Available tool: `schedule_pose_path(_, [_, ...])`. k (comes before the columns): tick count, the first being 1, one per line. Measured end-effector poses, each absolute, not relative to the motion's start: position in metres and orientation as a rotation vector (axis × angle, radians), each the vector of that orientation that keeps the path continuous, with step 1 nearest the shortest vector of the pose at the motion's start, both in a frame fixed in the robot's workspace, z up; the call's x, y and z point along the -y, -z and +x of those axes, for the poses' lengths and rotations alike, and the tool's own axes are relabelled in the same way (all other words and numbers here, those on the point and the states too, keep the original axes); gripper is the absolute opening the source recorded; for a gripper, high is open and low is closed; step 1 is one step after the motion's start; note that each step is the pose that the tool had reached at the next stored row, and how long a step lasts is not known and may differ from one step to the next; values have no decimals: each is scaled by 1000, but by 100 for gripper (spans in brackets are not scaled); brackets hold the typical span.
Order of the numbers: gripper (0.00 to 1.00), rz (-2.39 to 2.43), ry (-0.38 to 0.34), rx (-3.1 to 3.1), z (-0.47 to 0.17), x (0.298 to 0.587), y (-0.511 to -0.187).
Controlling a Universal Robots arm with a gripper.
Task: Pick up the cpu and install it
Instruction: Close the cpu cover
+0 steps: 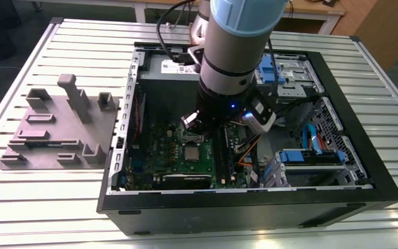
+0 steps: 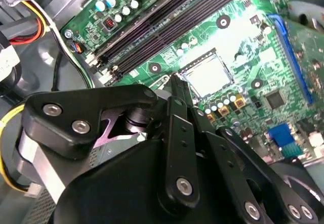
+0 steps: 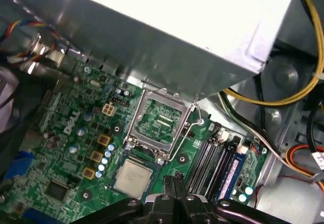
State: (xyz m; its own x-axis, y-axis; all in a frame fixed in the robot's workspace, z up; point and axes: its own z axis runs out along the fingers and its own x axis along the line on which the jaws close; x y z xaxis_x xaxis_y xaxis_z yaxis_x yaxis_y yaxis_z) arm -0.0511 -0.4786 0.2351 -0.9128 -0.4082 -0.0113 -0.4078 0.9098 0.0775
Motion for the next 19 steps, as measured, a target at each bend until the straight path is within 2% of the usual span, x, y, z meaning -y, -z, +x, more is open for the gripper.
schedule_pose_path(4, [10, 685, 146, 3072, -51, 478, -235])
schedule_pose_path(9, [10, 717, 125, 3103, -51, 475, -234])
schedule_pose_path(19, [10, 968, 129, 3028, -51, 475, -232])
